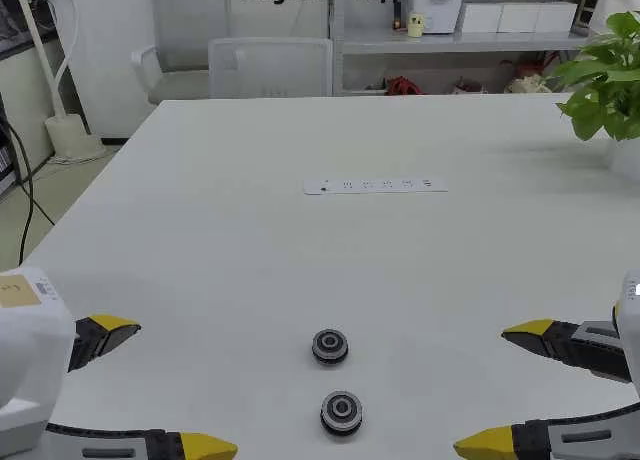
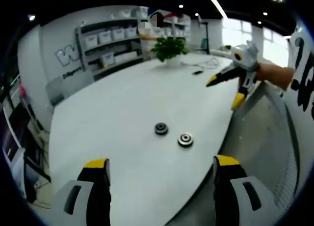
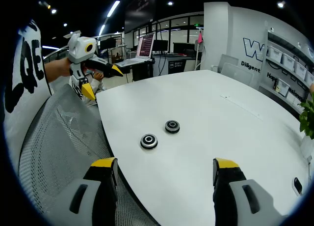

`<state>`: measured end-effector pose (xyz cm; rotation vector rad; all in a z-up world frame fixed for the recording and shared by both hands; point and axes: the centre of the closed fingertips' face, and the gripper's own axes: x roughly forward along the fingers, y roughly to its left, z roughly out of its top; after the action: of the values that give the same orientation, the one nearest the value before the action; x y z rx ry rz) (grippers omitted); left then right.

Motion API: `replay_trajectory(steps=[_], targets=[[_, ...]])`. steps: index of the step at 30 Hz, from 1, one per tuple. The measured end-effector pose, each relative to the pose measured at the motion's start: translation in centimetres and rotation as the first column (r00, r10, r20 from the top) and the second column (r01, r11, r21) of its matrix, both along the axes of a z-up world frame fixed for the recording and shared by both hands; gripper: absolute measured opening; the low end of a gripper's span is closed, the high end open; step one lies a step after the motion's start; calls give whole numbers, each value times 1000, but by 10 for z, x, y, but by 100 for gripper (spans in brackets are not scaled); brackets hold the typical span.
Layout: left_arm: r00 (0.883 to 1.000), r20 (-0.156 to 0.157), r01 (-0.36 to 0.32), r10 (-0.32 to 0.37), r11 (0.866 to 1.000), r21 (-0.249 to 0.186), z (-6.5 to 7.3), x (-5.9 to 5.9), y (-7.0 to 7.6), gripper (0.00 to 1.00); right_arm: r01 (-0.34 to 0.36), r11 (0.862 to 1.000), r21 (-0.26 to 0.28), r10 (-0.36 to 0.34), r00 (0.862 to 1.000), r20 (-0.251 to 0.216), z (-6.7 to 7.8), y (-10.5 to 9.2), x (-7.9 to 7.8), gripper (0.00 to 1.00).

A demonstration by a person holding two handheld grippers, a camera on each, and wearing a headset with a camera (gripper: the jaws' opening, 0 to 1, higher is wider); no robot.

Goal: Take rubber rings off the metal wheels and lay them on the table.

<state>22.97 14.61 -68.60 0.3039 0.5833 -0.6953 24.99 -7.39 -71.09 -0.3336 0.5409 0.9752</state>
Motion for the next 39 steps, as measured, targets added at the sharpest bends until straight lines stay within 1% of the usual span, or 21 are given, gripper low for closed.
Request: replay_trajectory(steps=[7,17,28,33,39], targets=[[1000,5,-1,1,1000,1,2,1,0,88,1,1000,-4,-1,1000,-7,-1,0,-1,80],[1000,2,1,-1,1000,6,1,-1,2,88,-5,1000,-17,4,1000,-18,-3,-1,-3,81],[1000,6,-1,1,1000,8,3,-1,4,88,-10,1000,-22,10,1000,-18,-3,-1,-4,81],[1000,5,0,0,1000,5,2,-2,5,88,-11,1000,-23,10,1000,-19,-3,-1,-5,80],[1000,4,-4,4,1000,-10,1,-1,6,88,-8,1000,-30,7,1000,-25,-4,-3,-4,80]])
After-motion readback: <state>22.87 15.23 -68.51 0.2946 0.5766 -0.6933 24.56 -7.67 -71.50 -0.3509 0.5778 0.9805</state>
